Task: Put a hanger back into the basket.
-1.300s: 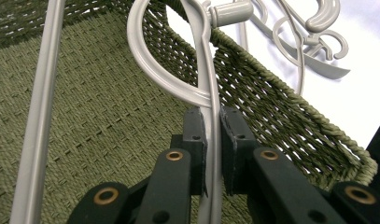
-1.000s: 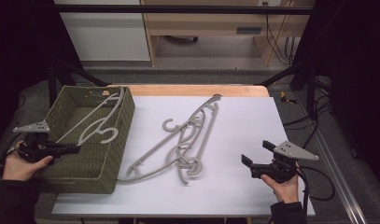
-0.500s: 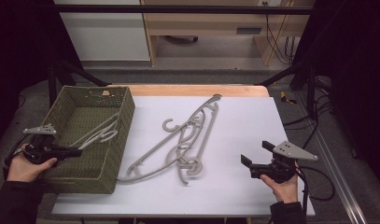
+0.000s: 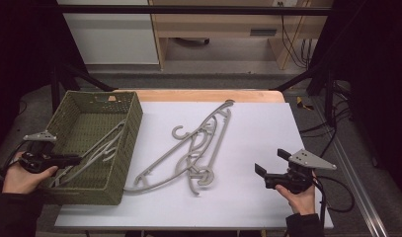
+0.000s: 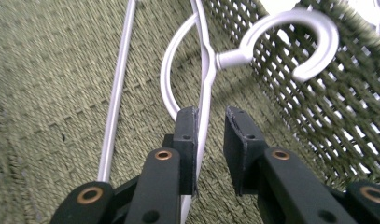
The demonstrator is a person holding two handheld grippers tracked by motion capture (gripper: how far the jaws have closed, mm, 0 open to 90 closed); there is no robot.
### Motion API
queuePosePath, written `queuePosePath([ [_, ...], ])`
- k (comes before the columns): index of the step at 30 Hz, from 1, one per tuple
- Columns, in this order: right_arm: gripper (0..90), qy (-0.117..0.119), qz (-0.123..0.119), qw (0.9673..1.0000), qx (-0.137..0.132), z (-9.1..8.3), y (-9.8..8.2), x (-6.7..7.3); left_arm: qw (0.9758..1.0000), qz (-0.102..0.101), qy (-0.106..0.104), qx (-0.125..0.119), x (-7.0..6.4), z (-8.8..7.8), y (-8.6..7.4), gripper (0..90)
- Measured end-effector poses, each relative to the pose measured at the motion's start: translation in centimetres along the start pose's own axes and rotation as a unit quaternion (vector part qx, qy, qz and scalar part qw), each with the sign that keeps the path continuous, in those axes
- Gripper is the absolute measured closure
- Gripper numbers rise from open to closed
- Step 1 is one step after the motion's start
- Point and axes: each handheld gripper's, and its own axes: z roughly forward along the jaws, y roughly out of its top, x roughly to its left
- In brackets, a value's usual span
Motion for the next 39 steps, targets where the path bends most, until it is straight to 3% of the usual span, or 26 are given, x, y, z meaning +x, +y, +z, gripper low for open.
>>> queuePosePath([
  [5,3.1,0.000,-0.001,1.0000,-0.001,-0.1,0.0,0.0,0.9987,0.010,0.013,-0.047,-1.0,-0.8,0.4,63.4],
  [10,3.1,0.000,0.000,1.0000,-0.002,-0.1,0.0,0.0,0.9950,0.027,0.022,-0.094,-2.3,-1.1,1.0,41.1],
  [19,3.1,0.000,0.000,1.0000,-0.003,-0.1,0.0,0.0,0.9889,0.048,0.016,-0.140,-4.9,-0.9,2.0,19.0],
  [20,3.1,0.000,0.000,1.0000,-0.003,-0.1,0.0,0.0,0.9869,0.050,0.018,-0.152,-5.7,-0.8,2.1,14.9],
  [21,3.1,0.000,0.000,1.0000,-0.003,-0.1,0.0,0.0,0.9865,0.049,0.019,-0.155,-6.1,-0.7,2.3,11.2],
  [27,3.0,0.001,0.001,1.0000,-0.003,-0.1,0.0,0.0,0.9825,0.062,0.005,-0.176,-8.3,-0.3,2.9,6.9],
  [32,3.0,0.000,0.002,1.0000,-0.002,-0.1,0.0,-0.1,0.9773,0.077,-0.021,-0.196,-11.2,0.4,3.5,6.7],
  [39,2.9,0.000,0.002,1.0000,-0.002,-0.2,0.0,-0.1,0.9733,0.104,-0.039,-0.201,-14.4,2.1,3.8,6.2],
])
